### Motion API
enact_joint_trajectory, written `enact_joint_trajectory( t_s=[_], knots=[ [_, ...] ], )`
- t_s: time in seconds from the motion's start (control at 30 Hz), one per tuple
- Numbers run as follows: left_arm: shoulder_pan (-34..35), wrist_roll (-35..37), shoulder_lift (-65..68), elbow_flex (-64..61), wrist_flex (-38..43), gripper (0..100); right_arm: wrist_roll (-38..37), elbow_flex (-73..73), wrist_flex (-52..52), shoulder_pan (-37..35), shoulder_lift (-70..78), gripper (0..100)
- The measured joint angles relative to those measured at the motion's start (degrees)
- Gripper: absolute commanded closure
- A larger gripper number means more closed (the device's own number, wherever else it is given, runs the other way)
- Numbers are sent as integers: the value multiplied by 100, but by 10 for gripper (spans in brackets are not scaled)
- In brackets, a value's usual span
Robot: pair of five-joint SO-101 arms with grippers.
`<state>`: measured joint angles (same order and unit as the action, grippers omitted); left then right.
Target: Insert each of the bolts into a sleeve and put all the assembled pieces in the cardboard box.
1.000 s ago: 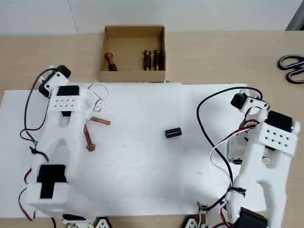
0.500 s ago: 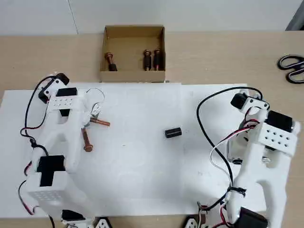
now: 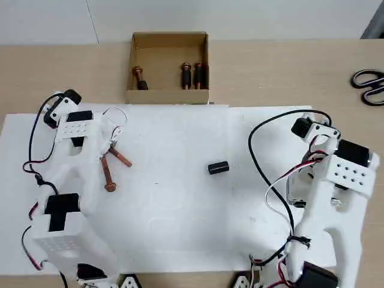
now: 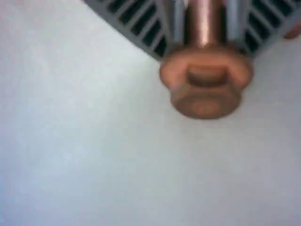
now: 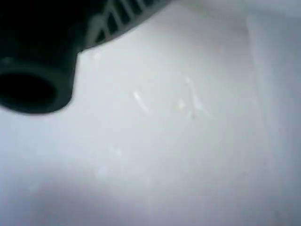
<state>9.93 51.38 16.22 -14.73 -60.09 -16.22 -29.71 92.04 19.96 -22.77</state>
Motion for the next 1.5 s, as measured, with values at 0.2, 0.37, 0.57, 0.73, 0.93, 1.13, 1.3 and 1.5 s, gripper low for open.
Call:
enact_joint_trajectory(
  t_s=[0.2,0.37,0.57,0.73,0.93,1.13,1.3,1.5],
  knots=[
    [-149,-185,-220,273,-352,994,0,0,0,0,0,995],
    [-571,-422,-826,993,-844,994,0,9,220,-237,-448,995],
    [-1152,-993,-1670,1916,-1591,994,0,9,519,-1178,-1618,995],
    [-1591,-1679,-2444,2215,-2136,994,0,9,545,-1626,-2620,995],
    [-1811,-2233,-3349,2215,-2312,994,0,-26,466,-2013,-3402,995],
    [-1820,-2690,-3859,2189,-2312,994,0,-949,-440,-2075,-4018,995],
    [-1837,-2796,-4387,1714,-2312,994,0,-1960,-1459,-2084,-4985,996],
    [-2479,-3015,-5433,800,-2233,994,105,-3042,-1943,-2593,-6382,997]
  ],
)
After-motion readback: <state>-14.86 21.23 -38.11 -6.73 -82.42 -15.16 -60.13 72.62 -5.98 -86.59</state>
